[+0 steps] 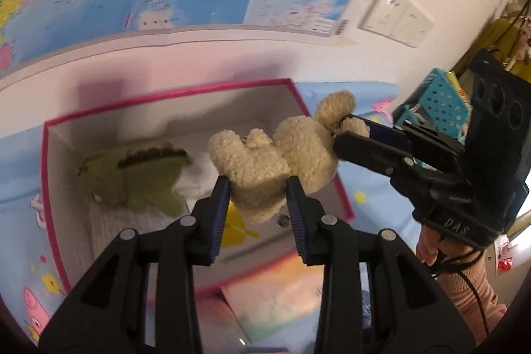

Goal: Organize soft objects
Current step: 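Carry the teddy bear over the pink box and open the right gripper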

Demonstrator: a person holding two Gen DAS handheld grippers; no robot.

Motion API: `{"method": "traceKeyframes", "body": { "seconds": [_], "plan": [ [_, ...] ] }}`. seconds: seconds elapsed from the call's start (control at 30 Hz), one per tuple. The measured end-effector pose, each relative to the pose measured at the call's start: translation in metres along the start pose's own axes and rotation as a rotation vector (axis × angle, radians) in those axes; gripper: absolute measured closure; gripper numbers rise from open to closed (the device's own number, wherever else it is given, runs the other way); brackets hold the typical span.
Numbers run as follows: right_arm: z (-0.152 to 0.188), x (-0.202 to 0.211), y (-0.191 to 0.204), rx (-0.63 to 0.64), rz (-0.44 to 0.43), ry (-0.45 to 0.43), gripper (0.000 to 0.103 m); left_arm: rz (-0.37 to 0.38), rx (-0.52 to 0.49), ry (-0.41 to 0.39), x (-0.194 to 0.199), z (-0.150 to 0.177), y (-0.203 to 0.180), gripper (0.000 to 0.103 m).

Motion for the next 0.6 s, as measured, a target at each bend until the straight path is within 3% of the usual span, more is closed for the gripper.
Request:
{"method": "traceKeyframes", "body": {
  "seconds": [0.23, 0.5, 0.6],
  "plan": [
    [-0.001, -0.032, -0.015, -0.011, 0.05, 0.057, 0.083, -0.034, 0.015, 0.082, -0.036, -0.011, 0.014, 0.066],
    [0.02, -0.033, -0.004, 0.062, 0.048, 0.179, 0.082, -0.05, -0.056, 0.146, -0.032, 0.0, 0.001, 0.066],
    [0.028, -0.035, 0.0, 0.097, 0.086, 0.226, 0.077, -0.055, -0.06, 0.179, -0.032, 0.004, -0.001, 0.066]
  ]
}}
Point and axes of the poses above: each gripper's, at about its wrist camera, not at the fingertips, and x roughly against the way its jaws point, y to its left, z to its underside, the point moved 4 cm from there along -x, roughly the way its jaws point, and after that the axes turned 9 degrees about -x, right-handed, at the moved point
